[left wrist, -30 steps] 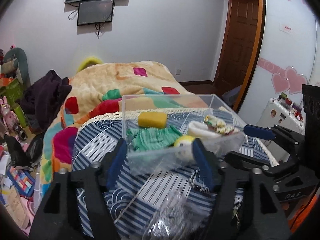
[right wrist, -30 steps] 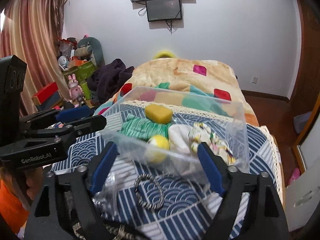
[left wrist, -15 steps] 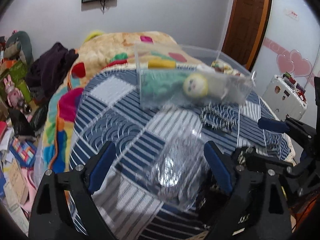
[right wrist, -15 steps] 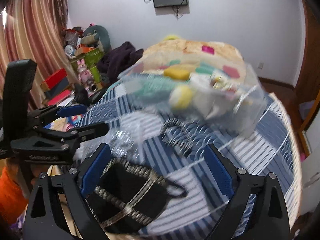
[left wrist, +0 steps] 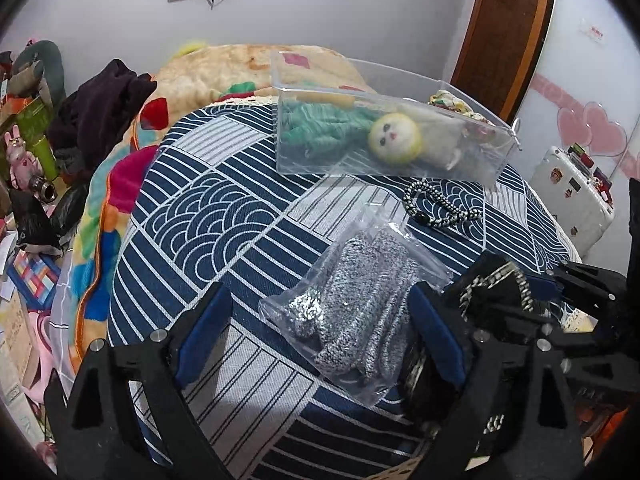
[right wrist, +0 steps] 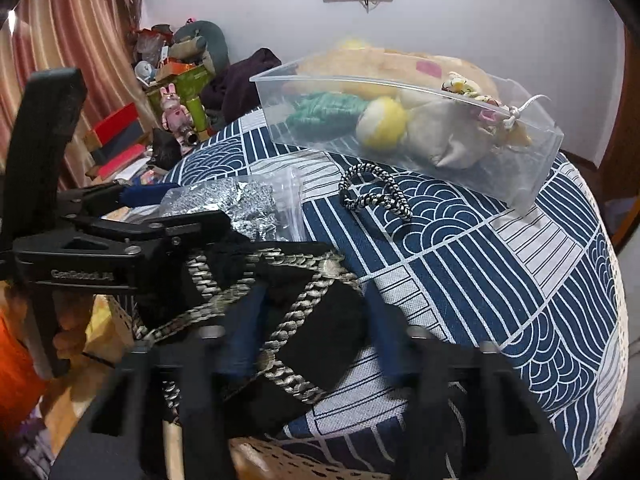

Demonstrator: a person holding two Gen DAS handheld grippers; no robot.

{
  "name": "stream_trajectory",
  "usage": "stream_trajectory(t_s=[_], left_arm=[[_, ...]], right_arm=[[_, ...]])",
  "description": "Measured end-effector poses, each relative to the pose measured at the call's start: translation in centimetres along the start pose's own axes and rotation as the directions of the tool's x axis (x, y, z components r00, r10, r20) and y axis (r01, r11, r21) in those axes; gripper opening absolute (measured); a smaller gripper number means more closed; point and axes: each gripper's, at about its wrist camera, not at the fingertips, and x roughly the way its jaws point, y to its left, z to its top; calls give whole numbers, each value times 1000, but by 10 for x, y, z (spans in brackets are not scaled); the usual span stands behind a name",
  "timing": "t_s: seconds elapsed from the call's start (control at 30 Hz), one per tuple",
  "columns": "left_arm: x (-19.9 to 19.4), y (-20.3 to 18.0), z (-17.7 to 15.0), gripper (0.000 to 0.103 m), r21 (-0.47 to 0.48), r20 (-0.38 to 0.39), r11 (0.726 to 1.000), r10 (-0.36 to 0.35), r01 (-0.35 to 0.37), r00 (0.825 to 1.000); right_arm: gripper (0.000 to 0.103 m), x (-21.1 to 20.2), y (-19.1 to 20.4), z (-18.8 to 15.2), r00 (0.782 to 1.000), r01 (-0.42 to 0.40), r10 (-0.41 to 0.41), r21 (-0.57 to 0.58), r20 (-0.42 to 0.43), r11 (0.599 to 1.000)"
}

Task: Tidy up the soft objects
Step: 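Grasp the clear silver-item bag with the left tool while the right tool grasps the black bag, then lower the clear bag into the box with the left tool while the right tool lowers the black bag there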

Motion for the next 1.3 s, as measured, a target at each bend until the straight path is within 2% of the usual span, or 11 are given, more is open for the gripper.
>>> stream_trajectory(t_s=[0.1,0.17,0.47,0.6,0.7,0.93,1.13,1.3], left_arm=[[0,0,1,89,-2,7,1000,5,-5,1000],[0,0,1,81,3,4,1000,-8,8,1000],[0,-12,0,40,36,-11,993,-109,109,994],[-7,-20,0,26,63,12,993,-102,101,995],[-15,-24,4,22,85,38,992,-94,90,995],[-39,-28,23,22,97,127,993,-79,67,989],[-56,-24,53,22,70,222,997,-56,42,973],[-56,-20,78,22,43,274,999,-32,21,961]], right_arm=[[20,-5,-4,-1,1000,13,-13,8,25,1000],[17,-10,-5,0,998,31,-32,11,49,999],[16,-42,-18,7,986,75,-81,46,148,996],[15,-54,-19,14,976,90,-99,56,193,994],[15,-66,-23,21,966,103,-116,67,233,992],[15,-82,-34,44,934,132,-157,100,322,986],[15,-90,-42,69,896,164,-204,132,394,978],[16,-83,-49,90,871,200,-253,166,420,966]])
